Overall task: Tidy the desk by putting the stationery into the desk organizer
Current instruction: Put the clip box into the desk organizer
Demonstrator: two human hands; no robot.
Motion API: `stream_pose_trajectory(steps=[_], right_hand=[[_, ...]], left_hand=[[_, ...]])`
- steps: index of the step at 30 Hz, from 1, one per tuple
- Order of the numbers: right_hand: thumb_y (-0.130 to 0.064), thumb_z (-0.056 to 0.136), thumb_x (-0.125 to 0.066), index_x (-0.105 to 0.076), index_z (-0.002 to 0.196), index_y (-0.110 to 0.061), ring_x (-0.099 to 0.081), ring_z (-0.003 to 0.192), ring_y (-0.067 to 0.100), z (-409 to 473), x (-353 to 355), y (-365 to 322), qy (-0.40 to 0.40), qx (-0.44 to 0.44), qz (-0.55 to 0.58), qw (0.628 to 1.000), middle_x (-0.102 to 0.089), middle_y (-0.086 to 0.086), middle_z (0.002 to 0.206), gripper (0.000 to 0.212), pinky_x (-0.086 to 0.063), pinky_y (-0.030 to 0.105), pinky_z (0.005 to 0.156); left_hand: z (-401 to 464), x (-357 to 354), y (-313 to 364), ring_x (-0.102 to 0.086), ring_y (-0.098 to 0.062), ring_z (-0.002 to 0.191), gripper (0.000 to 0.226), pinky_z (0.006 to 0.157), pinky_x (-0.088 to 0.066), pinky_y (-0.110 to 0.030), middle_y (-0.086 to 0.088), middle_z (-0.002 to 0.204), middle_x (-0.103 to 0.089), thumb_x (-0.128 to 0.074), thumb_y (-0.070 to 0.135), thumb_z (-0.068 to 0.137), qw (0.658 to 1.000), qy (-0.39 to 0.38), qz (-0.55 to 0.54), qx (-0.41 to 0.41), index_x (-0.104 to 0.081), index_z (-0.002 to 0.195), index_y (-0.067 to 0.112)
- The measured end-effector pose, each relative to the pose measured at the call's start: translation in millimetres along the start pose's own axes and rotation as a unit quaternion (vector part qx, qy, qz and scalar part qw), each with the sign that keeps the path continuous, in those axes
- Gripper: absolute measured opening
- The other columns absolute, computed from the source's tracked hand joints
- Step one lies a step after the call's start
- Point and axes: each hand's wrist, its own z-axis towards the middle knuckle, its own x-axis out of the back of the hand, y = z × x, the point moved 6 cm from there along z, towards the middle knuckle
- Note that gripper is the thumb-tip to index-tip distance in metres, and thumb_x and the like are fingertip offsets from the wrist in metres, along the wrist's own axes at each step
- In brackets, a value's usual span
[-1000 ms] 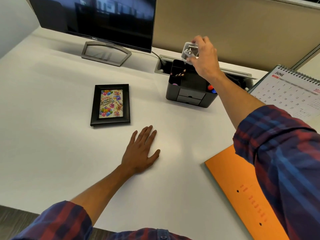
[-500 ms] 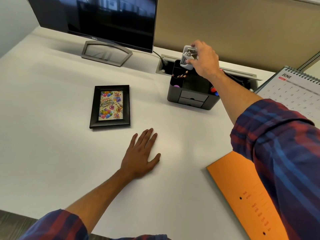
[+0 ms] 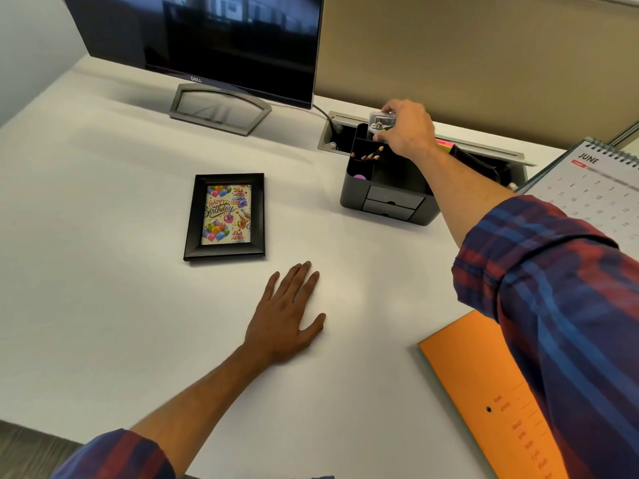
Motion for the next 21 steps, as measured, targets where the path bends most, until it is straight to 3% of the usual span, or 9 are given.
stream_pose_trajectory(steps=[7, 12, 21], right_hand=[[-0.030, 0.082, -0.076, -0.068, 0.115, -0.015, -0.062, 0.103, 0.028, 0.6, -2.5, 9.0, -0.011, -0.046, -0.025, 0.999, -0.068, 0.009, 0.113, 0.037, -0.049, 0.035, 0.081], [-0.037, 0.083, -0.072, -0.071, 0.104, -0.007, -0.063, 0.097, 0.030, -3.2, -2.3, 10.3, -0.020, -0.046, 0.009, 0.999, -0.070, 0.013, 0.105, 0.036, -0.054, 0.038, 0.085], [-0.023, 0.089, -0.048, -0.073, 0.100, -0.017, -0.064, 0.089, 0.025, -45.9, 23.0, -3.4, 0.076, 0.058, -0.014, 0.995, -0.073, 0.003, 0.098, 0.028, -0.045, 0.030, 0.072]], left_hand=[[0.2, -0.8, -0.7, -0.003, -0.013, 0.150, 0.072, 0.121, -0.010, -0.045, 0.000, 0.164, -0.007, -0.037, 0.055, 0.095, 1.000, -0.002, 0.007, 0.000, -0.017, 0.155, 0.020], [-0.1, -0.4, -0.2, -0.001, -0.012, 0.150, 0.072, 0.121, -0.008, -0.044, 0.001, 0.164, -0.006, -0.035, 0.056, 0.095, 1.000, -0.003, 0.010, 0.002, -0.017, 0.155, 0.020], [0.1, -0.2, 0.1, -0.003, -0.013, 0.150, 0.072, 0.121, -0.008, -0.044, 0.000, 0.164, -0.007, -0.034, 0.056, 0.095, 1.000, 0.000, 0.008, 0.000, -0.017, 0.155, 0.020]])
